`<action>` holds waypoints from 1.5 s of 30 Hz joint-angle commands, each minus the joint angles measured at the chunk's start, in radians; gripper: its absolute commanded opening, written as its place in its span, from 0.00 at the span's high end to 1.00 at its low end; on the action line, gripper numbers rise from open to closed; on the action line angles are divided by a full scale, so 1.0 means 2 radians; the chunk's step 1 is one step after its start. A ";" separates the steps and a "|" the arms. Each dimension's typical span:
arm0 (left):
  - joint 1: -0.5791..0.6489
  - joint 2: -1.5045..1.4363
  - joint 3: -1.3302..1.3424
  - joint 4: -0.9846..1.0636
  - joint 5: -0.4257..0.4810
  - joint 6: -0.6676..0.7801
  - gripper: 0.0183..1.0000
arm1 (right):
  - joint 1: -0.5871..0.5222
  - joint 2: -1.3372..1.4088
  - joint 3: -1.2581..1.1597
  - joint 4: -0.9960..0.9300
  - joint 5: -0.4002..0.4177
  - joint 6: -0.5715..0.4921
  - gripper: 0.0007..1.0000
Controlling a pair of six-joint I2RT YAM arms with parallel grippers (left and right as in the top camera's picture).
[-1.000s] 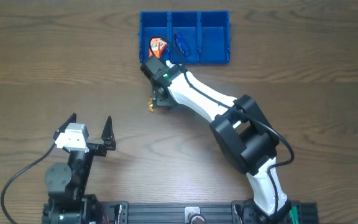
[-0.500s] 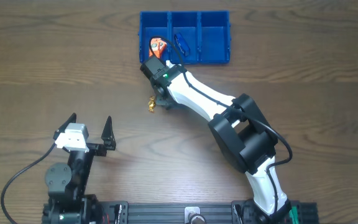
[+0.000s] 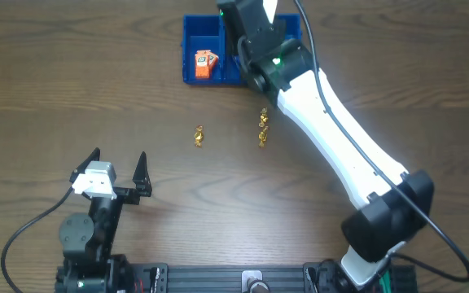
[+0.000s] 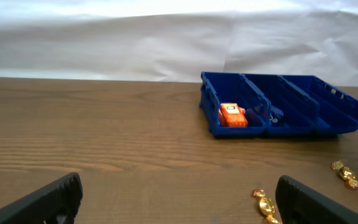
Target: Sort Candies Into Trays
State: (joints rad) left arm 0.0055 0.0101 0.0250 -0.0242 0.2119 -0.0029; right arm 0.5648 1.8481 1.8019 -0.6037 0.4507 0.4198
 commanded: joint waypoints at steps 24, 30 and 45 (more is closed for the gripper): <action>-0.001 -0.003 -0.010 -0.015 0.012 0.000 0.00 | -0.013 0.135 0.101 -0.005 -0.043 -0.054 0.00; -0.001 -0.003 -0.010 -0.015 0.012 0.000 0.00 | 0.085 0.102 0.180 -0.187 -0.043 0.009 0.00; -0.001 -0.003 -0.010 -0.015 0.012 0.000 0.00 | 0.138 0.289 0.179 -0.322 -0.118 0.208 0.00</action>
State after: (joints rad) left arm 0.0055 0.0101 0.0250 -0.0238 0.2119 -0.0029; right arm 0.8562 2.4096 2.1586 -1.2476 0.2466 0.7780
